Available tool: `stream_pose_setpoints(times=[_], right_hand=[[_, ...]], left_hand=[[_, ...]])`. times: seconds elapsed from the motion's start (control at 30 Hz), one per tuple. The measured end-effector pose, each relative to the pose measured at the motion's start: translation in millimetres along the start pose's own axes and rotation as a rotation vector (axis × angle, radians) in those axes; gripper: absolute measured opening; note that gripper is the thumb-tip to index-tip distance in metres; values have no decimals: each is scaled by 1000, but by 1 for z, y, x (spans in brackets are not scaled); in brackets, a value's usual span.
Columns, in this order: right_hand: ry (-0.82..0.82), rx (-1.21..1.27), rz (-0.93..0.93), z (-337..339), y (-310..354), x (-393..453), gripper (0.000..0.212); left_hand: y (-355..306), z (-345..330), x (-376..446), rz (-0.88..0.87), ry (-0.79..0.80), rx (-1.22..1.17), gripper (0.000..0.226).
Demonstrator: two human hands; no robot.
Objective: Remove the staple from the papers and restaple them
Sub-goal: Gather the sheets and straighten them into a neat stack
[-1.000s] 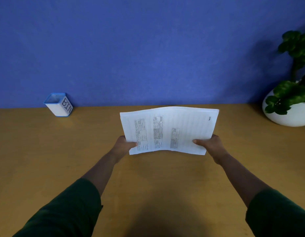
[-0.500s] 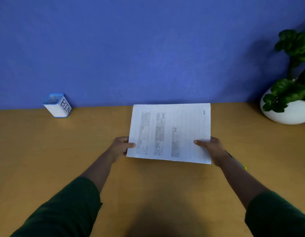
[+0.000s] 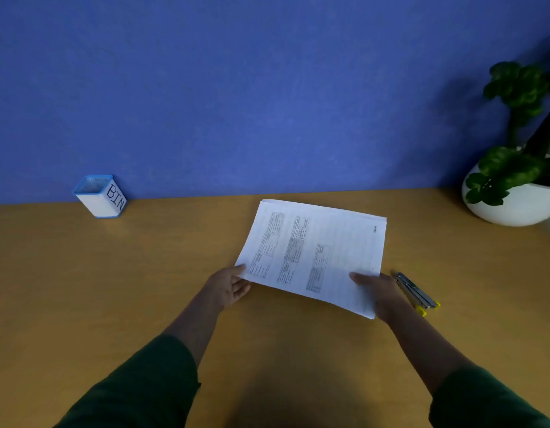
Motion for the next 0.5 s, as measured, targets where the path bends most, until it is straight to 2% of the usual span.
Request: stream_pose_setpoints(times=[0.07,0.2,0.37,0.5], right_hand=[[-3,15,-34,-3,-9,-2,44],[-36,82,-92,-4,-25,-9,51],[-67,179,-135,-7,-33,-15,54],[-68,232,-147,-15,-37,-19,53]], left_hand=[[10,-14,-4,18,47,-54,7],[14,-34,-8,-53,79,-273,14],[2,-49,-11,-154,142,-384,21],[-5,-51,-11,-189,139,-433,17]])
Point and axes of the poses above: each hand's wrist, its own x-axis towards the middle knuckle, its own z-axis out of the back of the hand, y = z × x, the point moved 8 cm from there along x, towards the middle knuckle, and after that the axes turned 1 degree about -y, right-handed, at the moved point
